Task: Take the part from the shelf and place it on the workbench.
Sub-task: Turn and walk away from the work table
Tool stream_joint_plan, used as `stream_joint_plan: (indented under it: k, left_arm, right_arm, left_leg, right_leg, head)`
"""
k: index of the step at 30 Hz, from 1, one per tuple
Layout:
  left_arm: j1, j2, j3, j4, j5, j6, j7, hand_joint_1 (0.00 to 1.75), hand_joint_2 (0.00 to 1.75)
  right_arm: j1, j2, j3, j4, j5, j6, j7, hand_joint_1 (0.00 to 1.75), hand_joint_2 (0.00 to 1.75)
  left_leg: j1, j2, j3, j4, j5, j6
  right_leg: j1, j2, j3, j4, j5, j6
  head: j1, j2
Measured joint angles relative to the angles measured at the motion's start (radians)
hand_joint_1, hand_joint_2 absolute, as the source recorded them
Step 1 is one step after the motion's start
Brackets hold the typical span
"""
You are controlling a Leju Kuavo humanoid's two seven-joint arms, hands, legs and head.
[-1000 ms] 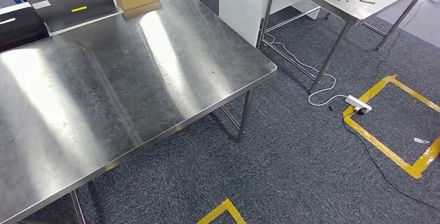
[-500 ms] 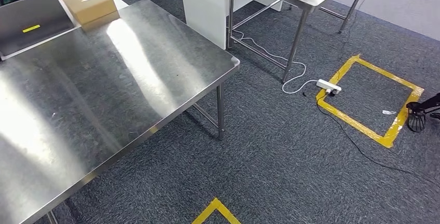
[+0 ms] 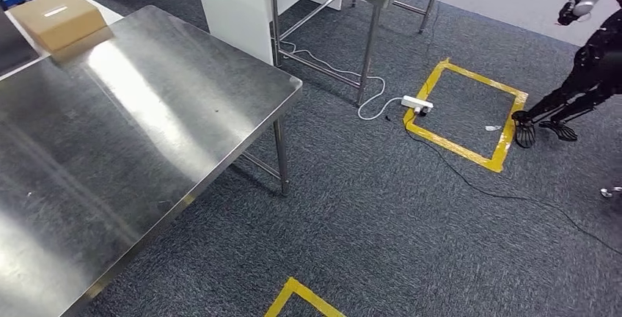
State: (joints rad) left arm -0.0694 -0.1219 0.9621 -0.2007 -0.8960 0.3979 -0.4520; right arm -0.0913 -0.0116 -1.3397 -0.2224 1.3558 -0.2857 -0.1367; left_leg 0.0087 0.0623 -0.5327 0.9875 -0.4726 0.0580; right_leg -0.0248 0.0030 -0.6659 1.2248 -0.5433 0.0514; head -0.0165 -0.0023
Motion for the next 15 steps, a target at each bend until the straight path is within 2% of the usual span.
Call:
stream_joint_plan:
  k: [1,2,3,4,5,6,7,9,10,11,12,13,14,15]
  left_arm:
    - [0.0,0.0,0.0,0.0,-0.001,-0.001,0.0,0.0,0.0]
    - [-0.001,0.0,0.0,0.0,-0.002,-0.002,0.0,0.0,0.0]
    - [-0.002,0.0,0.0,0.0,-0.003,-0.003,0.0,0.0,0.0]
    - [-0.003,0.0,0.0,0.0,-0.003,-0.003,0.0,0.0,0.0]
    - [-0.004,0.001,0.0,0.0,-0.003,-0.003,0.0,0.0,0.0]
    - [-0.007,0.001,0.0,0.0,-0.003,-0.003,0.0,0.0,0.0]
    - [-0.009,0.002,0.0,0.0,-0.003,-0.002,0.0,0.0,0.0]
    - [-0.01,0.002,0.0,0.0,-0.003,-0.002,0.0,0.0,0.0]
    - [-0.009,0.002,0.0,0.0,-0.003,-0.001,0.0,0.0,0.0]
    - [-0.007,0.002,0.0,0.0,-0.003,-0.001,0.0,0.0,0.0]
    - [-0.005,0.002,0.0,0.0,-0.003,-0.001,0.0,0.0,0.0]
    - [-0.003,0.002,0.0,0.0,-0.003,-0.001,0.0,0.0,0.0]
    - [-0.002,0.003,0.0,0.0,-0.003,-0.002,0.0,0.0,0.0]
    - [-0.002,0.004,0.0,0.0,-0.003,-0.003,0.0,0.0,0.0]
  right_arm:
    - [0.0,0.0,0.0,0.0,0.0,0.001,0.0,0.0,0.0]
    - [-0.002,0.0,0.0,0.0,0.0,0.003,0.001,0.0,0.0]
    - [-0.004,0.0,0.0,0.0,0.0,0.005,0.001,0.0,0.0]
    - [-0.005,0.0,0.0,0.0,0.001,0.008,0.002,0.0,0.0]
    - [-0.004,0.0,0.0,0.0,0.002,0.01,0.002,0.0,0.0]
    - [-0.002,0.0,0.0,0.0,0.002,0.011,0.003,0.0,0.0]
    - [0.0,0.0,0.0,0.0,0.003,0.012,0.004,0.0,0.0]
    - [0.0,0.001,0.0,0.0,0.003,0.012,0.007,0.0,0.0]
    - [-0.002,0.001,0.0,0.0,0.003,0.012,0.008,0.0,0.0]
    - [-0.004,0.001,0.0,0.0,0.003,0.013,0.008,0.0,0.0]
    - [-0.005,0.001,0.0,0.0,0.003,0.013,0.009,0.0,0.0]
    - [-0.004,0.001,0.0,0.0,0.002,0.013,0.009,0.0,0.0]
    - [-0.002,0.001,0.0,0.0,0.002,0.013,0.01,0.0,0.0]
    - [0.0,0.002,0.0,0.0,0.002,0.013,0.01,0.0,0.0]
  left_leg:
    - [0.0,0.012,0.001,0.001,-0.001,-0.002]
    - [-0.003,0.024,0.003,0.003,-0.003,-0.006]
    - [-0.006,0.035,0.005,0.005,-0.006,-0.011]
    - [-0.009,0.045,0.007,0.006,-0.008,-0.017]
    - [-0.01,0.054,0.009,0.007,-0.01,-0.022]
    - [-0.009,0.062,0.011,0.007,-0.011,-0.028]
    - [-0.005,0.055,0.012,0.01,-0.015,-0.035]
    - [0.001,0.005,-0.005,0.056,-0.054,-0.047]
    - [0.004,-0.027,-0.027,0.11,-0.089,-0.051]
    - [0.004,-0.048,-0.056,0.176,-0.127,-0.053]
    - [0.004,-0.057,-0.085,0.241,-0.156,-0.053]
    - [0.004,-0.06,-0.105,0.284,-0.168,-0.053]
    - [0.005,-0.061,-0.11,0.292,-0.158,-0.052]
    - [0.006,-0.065,-0.096,0.261,-0.129,-0.051]
  right_leg:
    - [-0.001,-0.018,0.045,-0.074,0.024,0.007]
    - [0.001,-0.042,0.086,-0.146,0.044,0.009]
    - [0.004,-0.059,0.116,-0.2,0.059,0.006]
    - [0.006,-0.069,0.129,-0.229,0.066,0.0]
    - [0.01,-0.066,0.128,-0.235,0.068,-0.007]
    - [0.011,-0.053,0.126,-0.236,0.071,-0.015]
    - [0.007,-0.043,0.125,-0.237,0.073,-0.021]
    - [-0.002,-0.023,0.129,-0.239,0.08,-0.034]
    - [-0.005,-0.013,0.129,-0.24,0.084,-0.04]
    - [-0.004,-0.001,0.126,-0.239,0.086,-0.044]
    - [-0.002,0.011,0.124,-0.239,0.088,-0.046]
    - [-0.002,0.023,0.123,-0.239,0.088,-0.047]
    - [-0.001,0.036,0.124,-0.239,0.088,-0.047]
    - [-0.002,0.049,0.125,-0.238,0.089,-0.046]
  head:
    - [0.0,0.0]
    - [0.0,0.0]
    - [-0.001,0.0]
    - [-0.002,0.0]
    - [-0.004,0.0]
    - [-0.005,0.0]
    - [-0.005,0.0]
    - [-0.006,0.0]
    - [-0.006,0.0]
    - [-0.007,0.0]
    - [-0.006,0.0]
    - [-0.006,0.0]
    - [-0.006,0.0]
    - [-0.006,0.0]
